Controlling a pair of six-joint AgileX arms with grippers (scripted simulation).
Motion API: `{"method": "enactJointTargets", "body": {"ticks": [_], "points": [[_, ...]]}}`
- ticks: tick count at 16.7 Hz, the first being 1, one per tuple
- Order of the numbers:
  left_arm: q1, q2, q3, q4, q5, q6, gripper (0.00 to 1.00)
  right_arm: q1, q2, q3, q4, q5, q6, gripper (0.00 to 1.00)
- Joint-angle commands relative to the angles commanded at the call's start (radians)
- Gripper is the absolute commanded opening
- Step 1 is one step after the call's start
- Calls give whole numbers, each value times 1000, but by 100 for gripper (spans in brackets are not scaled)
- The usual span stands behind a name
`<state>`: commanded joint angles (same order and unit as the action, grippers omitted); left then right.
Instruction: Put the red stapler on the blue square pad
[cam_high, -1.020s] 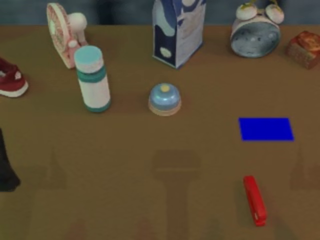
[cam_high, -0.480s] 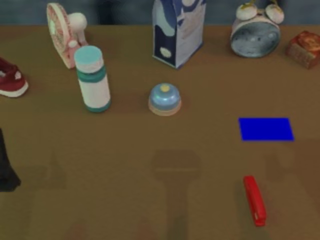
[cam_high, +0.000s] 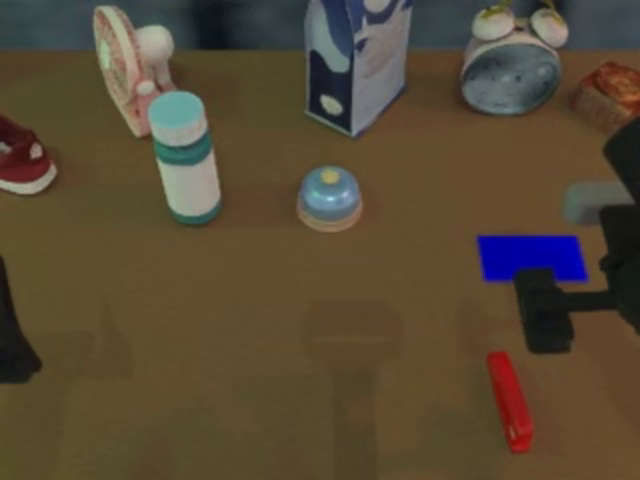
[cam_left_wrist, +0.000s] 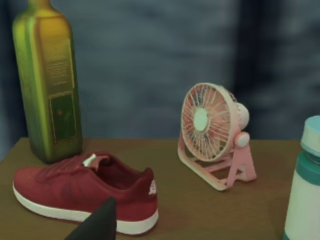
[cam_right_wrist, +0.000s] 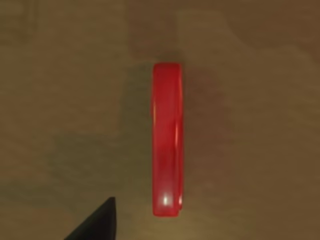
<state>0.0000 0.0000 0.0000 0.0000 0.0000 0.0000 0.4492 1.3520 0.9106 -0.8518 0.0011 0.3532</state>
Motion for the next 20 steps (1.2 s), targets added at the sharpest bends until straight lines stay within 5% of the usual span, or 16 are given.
{"method": "enactJointTargets", "body": {"ticks": [6, 13, 20], "points": [[0, 0, 0, 0, 0, 0, 100, 108, 296, 233, -190, -6, 88, 100], [0, 0, 0, 0, 0, 0, 100, 114, 324, 254, -202, -7, 95, 100], [0, 0, 0, 0, 0, 0, 100, 120, 439, 113, 56, -7, 100, 100]]}}
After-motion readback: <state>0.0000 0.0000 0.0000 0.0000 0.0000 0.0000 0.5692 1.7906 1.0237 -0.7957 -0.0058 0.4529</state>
